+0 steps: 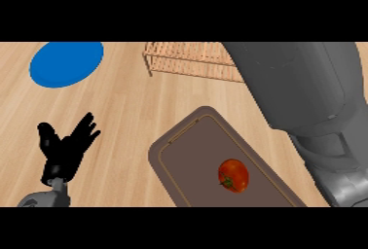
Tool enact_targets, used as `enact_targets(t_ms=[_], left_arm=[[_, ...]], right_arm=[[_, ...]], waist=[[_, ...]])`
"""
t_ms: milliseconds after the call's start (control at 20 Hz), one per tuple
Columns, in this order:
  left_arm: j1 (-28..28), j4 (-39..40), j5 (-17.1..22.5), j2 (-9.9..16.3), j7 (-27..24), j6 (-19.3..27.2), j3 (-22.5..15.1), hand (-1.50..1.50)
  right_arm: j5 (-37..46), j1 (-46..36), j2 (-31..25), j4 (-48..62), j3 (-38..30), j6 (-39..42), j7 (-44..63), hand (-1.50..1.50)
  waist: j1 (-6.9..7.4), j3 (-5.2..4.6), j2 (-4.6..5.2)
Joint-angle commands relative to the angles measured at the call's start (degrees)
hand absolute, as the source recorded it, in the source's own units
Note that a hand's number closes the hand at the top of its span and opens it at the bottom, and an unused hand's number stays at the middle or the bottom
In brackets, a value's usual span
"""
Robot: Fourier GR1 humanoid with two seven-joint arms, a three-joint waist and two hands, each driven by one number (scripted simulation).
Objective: Pick the lemon from the tray and place it in the tiered shelf
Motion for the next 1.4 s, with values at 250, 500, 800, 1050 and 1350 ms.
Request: enact_targets(t_ms=[250,500,800,1050,1350], left_arm=[[1.43,-0.41,-0.17,-1.13,1.34,0.1,-0.63,0.0],[-0.7,-0.25,-0.85,-0.67,1.93,0.65,-0.39,0.0],[-1.43,0.78,-2.02,-2.16,2.34,1.85,-1.41,0.0],[-0.56,-2.65,-1.74,-2.22,3.18,1.15,-2.16,0.0],[-1.24,-0.94,1.17,1.19,4.72,-1.6,1.64,0.0]], right_arm=[[-0.18,-0.33,-2.79,14.29,-2.76,-2.67,-11.47,1.5],[1.74,-0.92,-2.42,21.97,-2.92,-7.58,-16.34,1.5],[1.9,-3.91,-4.73,28.59,-5.04,-9.69,-20.2,1.5],[1.84,-4.87,-5.31,32.84,-6.29,-12.72,-25.48,1.5],[1.47,-5.96,-5.13,34.72,-7.27,-12.99,-27.32,1.5]], waist=[[0.28,-0.14,0.28],[0.79,-0.16,0.6],[0.83,-0.17,0.67],[1.84,-0.16,0.89],[1.2,-0.17,0.63]])
